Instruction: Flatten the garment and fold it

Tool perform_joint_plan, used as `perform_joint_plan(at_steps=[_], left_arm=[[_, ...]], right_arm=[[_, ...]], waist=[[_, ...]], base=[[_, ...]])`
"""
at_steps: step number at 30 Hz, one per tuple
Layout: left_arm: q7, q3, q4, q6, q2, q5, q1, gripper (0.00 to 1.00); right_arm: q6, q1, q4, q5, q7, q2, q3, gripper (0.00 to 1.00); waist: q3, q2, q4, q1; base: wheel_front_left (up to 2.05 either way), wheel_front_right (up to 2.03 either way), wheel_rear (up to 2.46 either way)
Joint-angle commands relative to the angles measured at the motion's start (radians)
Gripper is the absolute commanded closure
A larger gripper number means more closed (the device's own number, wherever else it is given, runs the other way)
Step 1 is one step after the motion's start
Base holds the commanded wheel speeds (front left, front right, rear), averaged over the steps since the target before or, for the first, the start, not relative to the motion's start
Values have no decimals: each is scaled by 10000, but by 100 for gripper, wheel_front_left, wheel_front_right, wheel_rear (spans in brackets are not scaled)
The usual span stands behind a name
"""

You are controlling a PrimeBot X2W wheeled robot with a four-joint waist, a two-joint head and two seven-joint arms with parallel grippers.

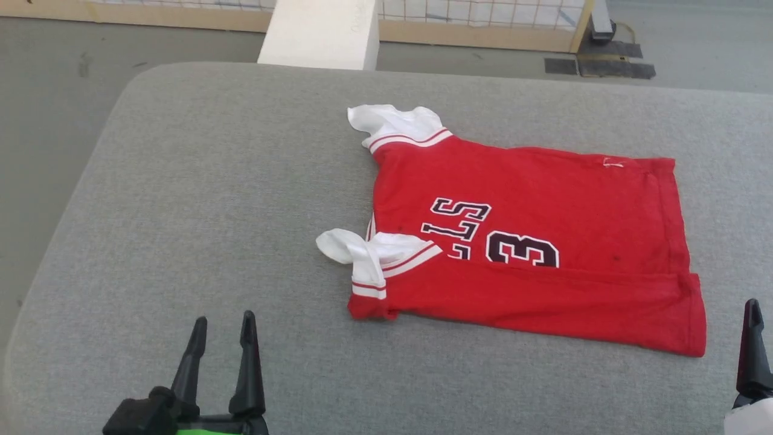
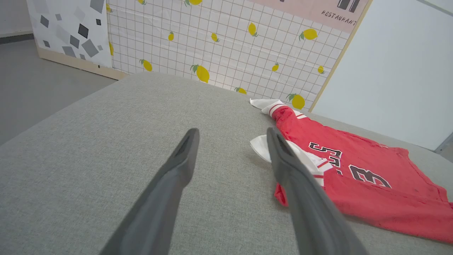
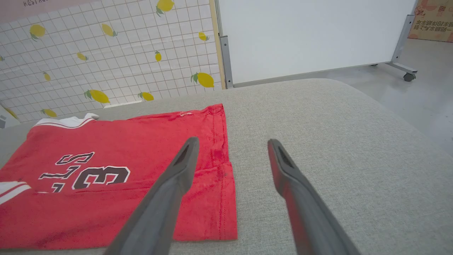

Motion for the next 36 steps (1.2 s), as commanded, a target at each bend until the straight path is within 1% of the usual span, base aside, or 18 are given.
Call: perform_joint_plan(at_steps=[1, 4, 6, 8, 11, 15, 17, 23, 28, 33, 36], left_arm=[[-39, 57, 137, -168, 11, 226, -14, 0], [-32, -14, 404, -448, 138, 304, -369, 0], [224, -115, 630, -641, 264, 242, -734, 0], [710, -266, 871, -803, 411, 216, -1183, 0], [1758, -587, 1382, -1031, 560, 60, -1954, 0], [3090, -1001, 2142, -1222, 505, -317, -2846, 0], [3581, -1160, 2481, -1310, 466, -522, -3239, 0], [4805, -1504, 3486, -1462, 362, -1104, -4055, 0], [5441, -1686, 4158, -1516, 313, -1410, -4420, 0], [6487, -1956, 5063, -1459, 270, -1607, -4672, 0], [6881, -2067, 5436, -1445, 160, -1736, -4869, 0]], right_arm=[[-13, 39, 36, 54, -85, -4, 36, 0], [-13, -32, 41, 11, -87, -4, 63, 0], [-13, -90, 28, -29, -73, -4, 67, 0], [-13, -151, 24, -51, -62, -4, 80, 0], [-13, -249, 75, -75, -76, -4, 196, 0], [-13, -360, 137, -36, -99, -4, 321, 0], [-13, -425, 185, -27, -125, -3, 371, 0], [-13, -587, 311, -29, -193, -3, 380, 0], [-13, -711, 467, -30, -248, -3, 371, 0], [-13, -725, 543, -10, -270, -3, 365, 0], [-13, -760, 550, -4, -277, -3, 374, 0]], waist=[[-26, -1, 32, 0], [-20, -1, 51, 0], [1, -1, 60, 0], [60, -1, 52, 0], [219, -1, -13, 0], [459, -1, -165, 0], [599, -1, -272, 0], [887, -1, -582, 0], [1008, -1, -803, 0], [1051, -1, -920, 0], [1104, -1, -962, 0]], base=[[0, 0, 0], [0, 0, 0], [0, 0, 0], [0, 0, 0], [0, 0, 0], [0, 0, 0], [0, 0, 0], [0, 0, 0], [0, 0, 0], [0, 0, 0], [0, 0, 0]])
